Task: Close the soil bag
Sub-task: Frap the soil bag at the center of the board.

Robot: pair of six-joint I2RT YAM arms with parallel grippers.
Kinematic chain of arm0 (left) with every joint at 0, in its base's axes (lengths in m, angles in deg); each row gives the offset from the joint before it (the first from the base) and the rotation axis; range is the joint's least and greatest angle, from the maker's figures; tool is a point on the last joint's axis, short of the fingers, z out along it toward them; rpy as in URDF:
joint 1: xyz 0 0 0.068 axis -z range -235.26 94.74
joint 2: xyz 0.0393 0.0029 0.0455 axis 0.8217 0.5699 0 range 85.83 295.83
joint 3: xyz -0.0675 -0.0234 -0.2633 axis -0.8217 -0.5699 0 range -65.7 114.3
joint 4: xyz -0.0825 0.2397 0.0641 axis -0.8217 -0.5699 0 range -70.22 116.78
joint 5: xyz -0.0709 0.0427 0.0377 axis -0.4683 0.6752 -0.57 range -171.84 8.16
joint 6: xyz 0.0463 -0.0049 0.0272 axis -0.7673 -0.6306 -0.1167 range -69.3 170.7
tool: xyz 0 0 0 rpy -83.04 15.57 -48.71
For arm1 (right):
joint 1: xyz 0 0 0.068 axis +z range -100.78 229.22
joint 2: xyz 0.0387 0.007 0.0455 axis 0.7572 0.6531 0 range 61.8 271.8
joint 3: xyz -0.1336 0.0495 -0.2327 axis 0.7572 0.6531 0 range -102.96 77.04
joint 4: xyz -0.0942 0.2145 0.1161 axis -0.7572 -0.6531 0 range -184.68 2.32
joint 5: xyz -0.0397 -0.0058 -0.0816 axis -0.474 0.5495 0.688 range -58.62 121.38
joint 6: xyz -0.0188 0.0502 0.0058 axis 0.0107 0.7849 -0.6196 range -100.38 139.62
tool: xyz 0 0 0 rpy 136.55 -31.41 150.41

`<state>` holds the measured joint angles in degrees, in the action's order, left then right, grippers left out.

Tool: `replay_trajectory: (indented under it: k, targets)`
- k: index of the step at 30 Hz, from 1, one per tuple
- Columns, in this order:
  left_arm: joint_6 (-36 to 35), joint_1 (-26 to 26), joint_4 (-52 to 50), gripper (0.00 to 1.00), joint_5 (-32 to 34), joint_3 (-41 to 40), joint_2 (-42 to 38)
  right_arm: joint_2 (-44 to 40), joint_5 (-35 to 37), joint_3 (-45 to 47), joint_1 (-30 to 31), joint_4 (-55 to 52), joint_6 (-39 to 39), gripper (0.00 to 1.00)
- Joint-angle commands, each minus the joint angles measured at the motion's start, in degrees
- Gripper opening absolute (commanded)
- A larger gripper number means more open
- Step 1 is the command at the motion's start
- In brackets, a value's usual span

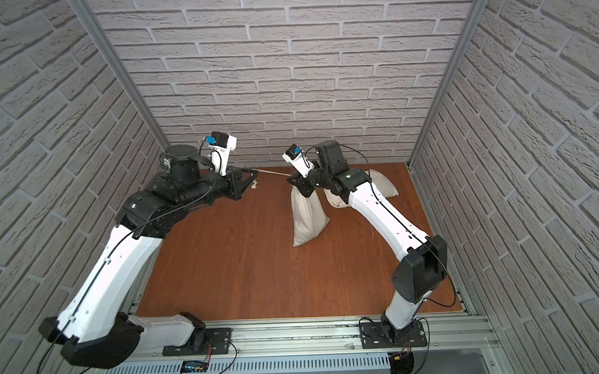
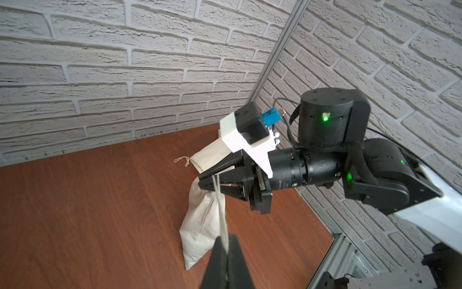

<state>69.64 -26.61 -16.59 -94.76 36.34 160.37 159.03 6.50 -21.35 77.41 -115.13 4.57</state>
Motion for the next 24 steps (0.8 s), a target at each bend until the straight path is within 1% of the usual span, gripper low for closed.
replay_trajectory:
  k: [1, 5, 8, 10, 12, 14, 16, 18, 21, 24]
  targets:
    - [-1.29, -2.16, 3.66, 0.0, 4.28, 7.66, -6.14, 3.81, 9.91, 0.13, -6.13, -5.33, -0.88, 0.13]
    - [-1.95, -6.03, 1.1, 0.0, 7.14, 13.27, -5.91, 2.68, 11.86, -2.21, -8.3, -8.05, -0.1, 0.12]
    - [-1.89, -9.28, -1.25, 0.0, 7.31, 17.46, -4.81, -1.4, 14.34, -1.06, -8.34, -6.32, 2.64, 0.18]
    - [-1.69, -10.86, -2.12, 0.0, 7.67, 18.43, -4.66, -2.76, 17.01, 1.16, -8.4, -4.44, 4.11, 0.21]
    - [-1.15, -11.96, -1.16, 0.0, 7.85, 16.44, -5.54, -1.88, 20.02, 4.16, -8.47, -3.56, 4.53, 0.21]
    - [-0.32, -12.57, 0.79, 0.0, 6.97, 12.28, -7.12, 0.51, 21.9, 6.35, -8.58, -3.53, 4.76, 0.18]
    - [0.12, -12.88, 2.11, 0.0, 6.58, 8.53, -8.23, 2.63, 22.58, 9.18, -8.59, -2.37, 5.37, 0.13]
    - [0.43, -13.29, 2.62, 0.0, 6.43, 6.5, -8.84, 2.83, 21.35, 12.06, -8.58, -0.06, 6.63, 0.08]
    - [0.74, -14.3, 2.71, 0.0, 5.87, 5.91, -9.09, 0.43, 18.29, 14.42, -8.43, 2.92, 7.94, 0.06]
    - [1.21, -15.87, 2.6, 0.0, 4.75, 7.95, -8.79, -1.46, 18.38, 12.64, -8.41, 2.68, 8.03, 0.06]
